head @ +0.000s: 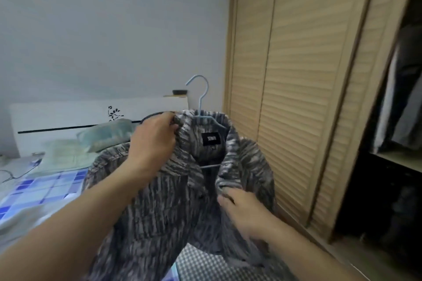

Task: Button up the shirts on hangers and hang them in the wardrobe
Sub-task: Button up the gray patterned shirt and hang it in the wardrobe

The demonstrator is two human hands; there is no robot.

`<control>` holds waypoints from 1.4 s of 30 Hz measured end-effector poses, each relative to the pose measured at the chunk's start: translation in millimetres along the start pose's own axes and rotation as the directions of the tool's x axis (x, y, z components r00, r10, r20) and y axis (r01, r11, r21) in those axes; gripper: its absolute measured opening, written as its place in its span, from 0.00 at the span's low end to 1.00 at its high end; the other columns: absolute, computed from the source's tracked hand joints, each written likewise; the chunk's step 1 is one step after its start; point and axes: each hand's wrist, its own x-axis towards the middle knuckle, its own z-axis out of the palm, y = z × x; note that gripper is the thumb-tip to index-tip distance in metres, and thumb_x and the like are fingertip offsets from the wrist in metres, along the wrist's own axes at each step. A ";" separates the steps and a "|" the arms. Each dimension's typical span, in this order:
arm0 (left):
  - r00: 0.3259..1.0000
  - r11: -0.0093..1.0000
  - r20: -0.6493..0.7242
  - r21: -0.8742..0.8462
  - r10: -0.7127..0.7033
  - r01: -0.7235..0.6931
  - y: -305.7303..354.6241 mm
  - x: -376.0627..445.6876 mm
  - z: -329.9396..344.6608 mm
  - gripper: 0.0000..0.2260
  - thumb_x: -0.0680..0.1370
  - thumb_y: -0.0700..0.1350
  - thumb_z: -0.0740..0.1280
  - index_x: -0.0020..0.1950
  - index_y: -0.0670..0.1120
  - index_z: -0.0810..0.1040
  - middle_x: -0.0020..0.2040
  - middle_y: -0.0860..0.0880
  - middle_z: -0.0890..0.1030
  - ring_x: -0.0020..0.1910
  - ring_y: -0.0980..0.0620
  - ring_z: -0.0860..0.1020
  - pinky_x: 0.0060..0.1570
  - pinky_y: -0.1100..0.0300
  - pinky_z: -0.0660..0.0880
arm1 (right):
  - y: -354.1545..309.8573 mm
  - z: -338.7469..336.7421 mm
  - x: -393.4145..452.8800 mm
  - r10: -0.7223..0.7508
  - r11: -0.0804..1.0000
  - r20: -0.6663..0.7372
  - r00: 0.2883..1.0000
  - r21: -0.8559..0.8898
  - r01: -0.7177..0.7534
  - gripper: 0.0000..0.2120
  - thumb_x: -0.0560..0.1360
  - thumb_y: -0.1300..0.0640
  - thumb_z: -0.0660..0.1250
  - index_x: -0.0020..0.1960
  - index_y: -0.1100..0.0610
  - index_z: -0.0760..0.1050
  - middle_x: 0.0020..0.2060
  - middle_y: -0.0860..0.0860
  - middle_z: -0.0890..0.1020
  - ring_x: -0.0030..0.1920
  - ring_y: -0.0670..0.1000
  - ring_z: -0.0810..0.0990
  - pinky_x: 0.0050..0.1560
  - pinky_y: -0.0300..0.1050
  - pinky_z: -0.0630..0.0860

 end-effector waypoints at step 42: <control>0.987 0.984 0.052 0.103 -0.149 0.143 27.4 -25.4 85.1 0.19 0.78 0.68 0.60 0.55 0.56 0.78 0.42 0.53 0.81 0.41 0.48 0.79 0.37 0.51 0.76 | 29.1 -165.6 152.7 -0.644 0.765 -0.184 0.743 -0.175 0.620 0.24 0.78 0.36 0.64 0.72 0.40 0.68 0.59 0.43 0.80 0.59 0.48 0.77 0.58 0.52 0.76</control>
